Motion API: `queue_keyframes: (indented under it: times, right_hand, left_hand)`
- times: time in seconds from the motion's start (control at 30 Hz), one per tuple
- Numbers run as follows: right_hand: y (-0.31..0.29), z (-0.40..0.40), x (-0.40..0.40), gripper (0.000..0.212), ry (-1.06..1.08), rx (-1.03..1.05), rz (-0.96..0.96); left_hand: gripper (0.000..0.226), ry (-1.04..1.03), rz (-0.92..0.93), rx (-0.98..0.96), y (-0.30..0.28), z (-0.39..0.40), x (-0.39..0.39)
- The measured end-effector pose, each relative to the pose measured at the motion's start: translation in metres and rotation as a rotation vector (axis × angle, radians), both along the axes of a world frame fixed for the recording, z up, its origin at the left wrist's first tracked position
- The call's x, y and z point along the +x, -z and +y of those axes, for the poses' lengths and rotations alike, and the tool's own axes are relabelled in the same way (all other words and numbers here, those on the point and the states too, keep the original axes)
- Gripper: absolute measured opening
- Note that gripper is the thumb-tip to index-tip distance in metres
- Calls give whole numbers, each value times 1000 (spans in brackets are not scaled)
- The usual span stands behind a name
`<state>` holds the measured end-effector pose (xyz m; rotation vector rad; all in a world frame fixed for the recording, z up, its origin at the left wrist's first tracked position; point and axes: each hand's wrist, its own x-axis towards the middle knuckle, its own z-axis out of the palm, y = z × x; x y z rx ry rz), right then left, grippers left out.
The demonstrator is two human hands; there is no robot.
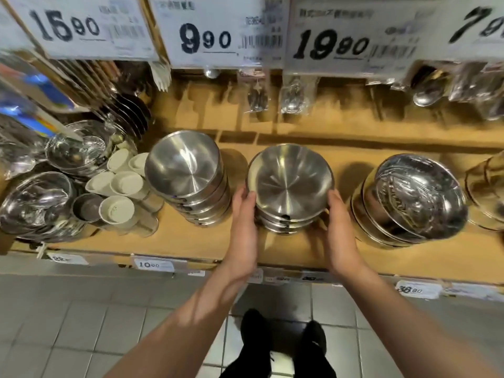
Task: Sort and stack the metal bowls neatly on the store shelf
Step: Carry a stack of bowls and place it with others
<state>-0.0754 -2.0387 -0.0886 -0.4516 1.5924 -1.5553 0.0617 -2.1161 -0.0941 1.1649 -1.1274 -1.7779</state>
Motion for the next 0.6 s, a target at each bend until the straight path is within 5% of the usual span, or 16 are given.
queue_keyframes:
  times: [0.6]
  right_hand:
    - [14, -5, -5, 33, 63, -44, -127]
  left_hand:
    - [34, -31, -12, 9, -2, -13, -14]
